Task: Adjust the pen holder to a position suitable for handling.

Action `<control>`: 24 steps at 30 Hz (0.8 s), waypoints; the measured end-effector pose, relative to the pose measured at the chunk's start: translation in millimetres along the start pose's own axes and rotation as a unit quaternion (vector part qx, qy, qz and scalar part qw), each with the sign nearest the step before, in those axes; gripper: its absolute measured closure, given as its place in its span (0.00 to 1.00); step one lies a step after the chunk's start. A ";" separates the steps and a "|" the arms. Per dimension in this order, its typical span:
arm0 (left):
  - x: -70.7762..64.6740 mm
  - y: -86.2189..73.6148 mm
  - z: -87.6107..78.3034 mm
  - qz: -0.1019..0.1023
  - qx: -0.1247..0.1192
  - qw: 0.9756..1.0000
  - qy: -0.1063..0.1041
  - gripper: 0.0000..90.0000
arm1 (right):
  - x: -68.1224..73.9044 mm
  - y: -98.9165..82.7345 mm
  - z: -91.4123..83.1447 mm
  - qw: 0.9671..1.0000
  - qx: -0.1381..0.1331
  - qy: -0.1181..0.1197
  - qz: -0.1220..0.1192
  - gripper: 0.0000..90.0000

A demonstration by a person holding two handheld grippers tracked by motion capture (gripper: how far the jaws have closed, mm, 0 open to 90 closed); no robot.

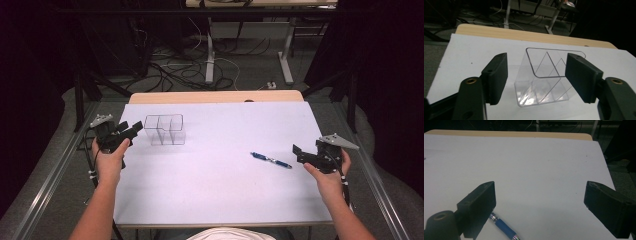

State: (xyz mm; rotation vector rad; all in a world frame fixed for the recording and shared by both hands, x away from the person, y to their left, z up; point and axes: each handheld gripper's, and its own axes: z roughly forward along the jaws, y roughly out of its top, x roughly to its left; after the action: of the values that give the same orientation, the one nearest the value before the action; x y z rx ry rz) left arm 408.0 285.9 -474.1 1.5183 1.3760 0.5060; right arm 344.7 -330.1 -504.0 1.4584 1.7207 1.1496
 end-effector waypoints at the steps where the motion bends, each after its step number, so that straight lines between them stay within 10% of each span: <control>1: 0.5 0.4 2.3 -0.005 0.003 1.000 -0.001 0.42 | -0.5 0.4 -1.4 1.000 0.010 0.003 -0.003 0.11; 12: 18.9 -1.7 21.6 -0.048 0.015 0.998 0.031 0.58 | 0.5 -1.7 1.7 1.000 0.007 0.007 0.005 0.14; 24: 35.9 -8.7 43.5 -0.080 0.040 0.996 0.016 0.89 | 1.1 -3.5 4.1 1.000 0.021 0.012 0.007 0.16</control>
State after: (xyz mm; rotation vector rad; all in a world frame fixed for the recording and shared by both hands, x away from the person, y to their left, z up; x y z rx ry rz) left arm 449.0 301.0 -510.8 1.4544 1.5447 0.3804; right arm 346.4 -328.1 -508.8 1.4892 1.7630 1.1503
